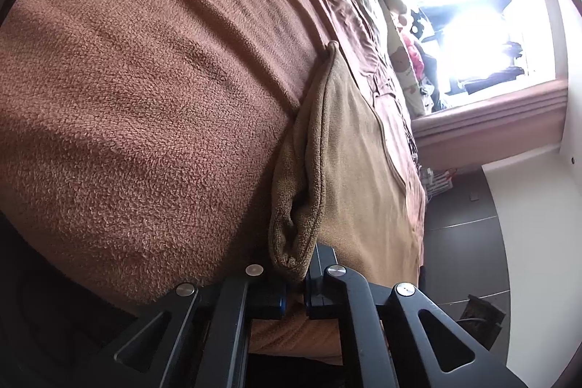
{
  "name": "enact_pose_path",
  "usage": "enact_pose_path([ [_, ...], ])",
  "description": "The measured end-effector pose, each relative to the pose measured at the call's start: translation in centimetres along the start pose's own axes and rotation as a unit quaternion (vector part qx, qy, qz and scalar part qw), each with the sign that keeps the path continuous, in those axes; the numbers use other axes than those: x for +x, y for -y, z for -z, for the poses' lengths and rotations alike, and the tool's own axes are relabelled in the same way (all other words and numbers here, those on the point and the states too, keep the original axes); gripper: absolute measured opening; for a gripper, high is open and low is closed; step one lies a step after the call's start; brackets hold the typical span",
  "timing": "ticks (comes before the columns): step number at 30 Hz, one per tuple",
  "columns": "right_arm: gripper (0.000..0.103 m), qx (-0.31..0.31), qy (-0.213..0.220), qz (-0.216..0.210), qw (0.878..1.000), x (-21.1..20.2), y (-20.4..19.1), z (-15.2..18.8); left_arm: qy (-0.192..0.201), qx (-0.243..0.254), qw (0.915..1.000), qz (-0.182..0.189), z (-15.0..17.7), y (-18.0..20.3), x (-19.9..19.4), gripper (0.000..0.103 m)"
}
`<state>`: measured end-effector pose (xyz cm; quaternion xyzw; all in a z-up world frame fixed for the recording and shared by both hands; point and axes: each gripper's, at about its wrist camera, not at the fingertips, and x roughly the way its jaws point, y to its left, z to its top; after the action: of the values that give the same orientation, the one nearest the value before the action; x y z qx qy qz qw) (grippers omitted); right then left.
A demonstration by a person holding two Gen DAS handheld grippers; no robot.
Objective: Fold small clothes
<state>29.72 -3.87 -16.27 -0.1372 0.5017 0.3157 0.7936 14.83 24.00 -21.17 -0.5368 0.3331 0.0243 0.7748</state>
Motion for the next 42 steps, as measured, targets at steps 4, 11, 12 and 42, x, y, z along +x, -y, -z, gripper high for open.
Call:
enact_pose_path([
  [4, 0.008, 0.005, -0.015, -0.003, 1.0, 0.2, 0.2, -1.1, 0.001, -0.006, 1.0, 0.001, 0.1, 0.0, -0.1, 0.006],
  [11, 0.008, 0.017, -0.003, 0.017, 1.0, 1.2, 1.3, -4.6, 0.001, -0.015, 0.9999, -0.003, 0.5, -0.4, -0.1, 0.006],
  [12, 0.008, 0.018, -0.003, 0.021, 1.0, 1.5, 1.3, -4.8, 0.002, -0.018, 0.9998, -0.004, 0.6, -0.4, -0.1, 0.006],
  [42, 0.008, 0.046, -0.011, 0.08, 0.996, 11.8, 4.9, -18.9, 0.033, -0.063, 0.996, -0.054, 2.3, 0.9, 0.4, 0.006],
])
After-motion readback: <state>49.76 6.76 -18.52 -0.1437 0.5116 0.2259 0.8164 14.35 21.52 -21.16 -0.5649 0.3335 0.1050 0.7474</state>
